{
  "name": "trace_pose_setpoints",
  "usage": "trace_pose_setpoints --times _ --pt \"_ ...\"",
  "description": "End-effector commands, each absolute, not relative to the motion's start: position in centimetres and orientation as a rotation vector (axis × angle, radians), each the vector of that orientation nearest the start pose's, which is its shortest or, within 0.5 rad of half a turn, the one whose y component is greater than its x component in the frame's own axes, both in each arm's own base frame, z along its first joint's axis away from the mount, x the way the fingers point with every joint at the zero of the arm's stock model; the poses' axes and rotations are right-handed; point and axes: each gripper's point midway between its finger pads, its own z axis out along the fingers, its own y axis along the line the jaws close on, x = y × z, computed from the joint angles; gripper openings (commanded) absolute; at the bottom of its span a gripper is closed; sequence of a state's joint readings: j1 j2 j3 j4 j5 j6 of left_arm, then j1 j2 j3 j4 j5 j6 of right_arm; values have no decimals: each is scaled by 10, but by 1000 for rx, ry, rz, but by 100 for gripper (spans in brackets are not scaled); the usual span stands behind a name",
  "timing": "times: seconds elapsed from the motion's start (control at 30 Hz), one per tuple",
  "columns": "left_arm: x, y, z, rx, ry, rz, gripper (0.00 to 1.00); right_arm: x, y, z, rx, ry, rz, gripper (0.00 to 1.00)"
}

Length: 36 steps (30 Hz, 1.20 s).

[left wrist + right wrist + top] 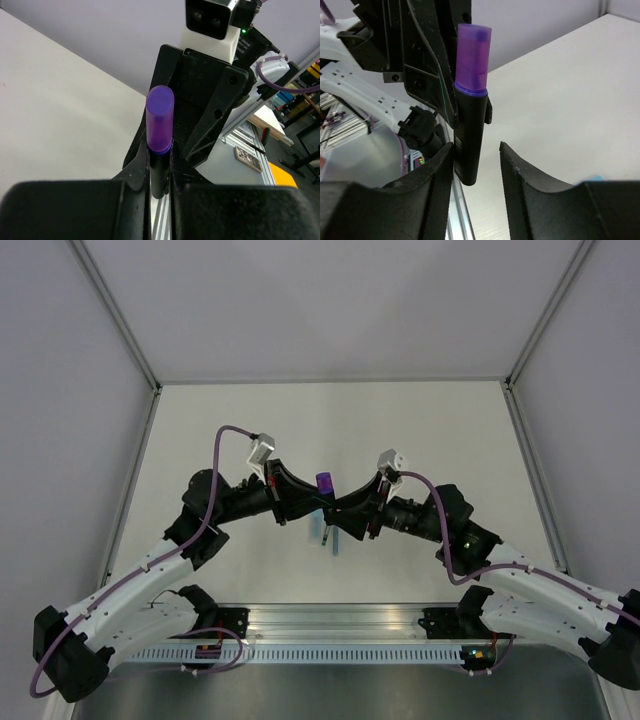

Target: Insert the pens into the pen caps

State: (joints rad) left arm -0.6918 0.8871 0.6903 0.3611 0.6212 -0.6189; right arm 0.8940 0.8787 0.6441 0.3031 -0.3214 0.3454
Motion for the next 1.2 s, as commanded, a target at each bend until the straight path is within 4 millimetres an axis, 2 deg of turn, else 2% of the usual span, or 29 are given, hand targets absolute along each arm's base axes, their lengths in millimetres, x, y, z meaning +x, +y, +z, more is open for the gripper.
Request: trace_pose_setpoints --times 0.0,0.37,0.43,0.47,0.57,0.63,0.67,0.7,0.73,0.77,0.87,0.97,1.13,1.17 --pt "146 -289 344 722 1395 -1487 2 139 320 321 -769 1376 1362 46" --pt "131 -291 344 797 1327 -1559 2 124 330 325 -794 1326 1513 38" --pt "130 -291 346 800 1314 -1562 2 123 332 324 -801 1334 1532 26" --pt "130 -290 347 799 1311 -1561 2 123 333 323 -804 1341 1535 17" --pt "128 -289 350 797 1298 -1561 2 122 332 321 -813 1347 1532 3" --pt "127 -287 352 793 1293 -1559 2 122 331 320 -817 1352 1524 0" --pt "126 -287 355 791 1288 -1563 6 121 331 320 -816 1350 1522 0" --pt "126 -286 356 787 1290 -1562 14 121 330 321 -815 1346 1520 0" --pt "125 -286 356 786 1294 -1564 24 121 330 322 -812 1345 1518 0" --pt "125 -285 355 784 1303 -1563 42 122 329 321 -811 1347 1514 0" --pt "126 -284 350 784 1330 -1542 61 121 327 323 -811 1337 1506 0" --pt "130 -281 348 761 1344 -1507 71 121 326 324 -812 1335 1503 0" --pt "136 -277 351 735 1358 -1445 75 118 327 322 -834 1341 1512 0" --pt "138 -276 357 728 1347 -1430 77 117 328 322 -840 1339 1515 0"
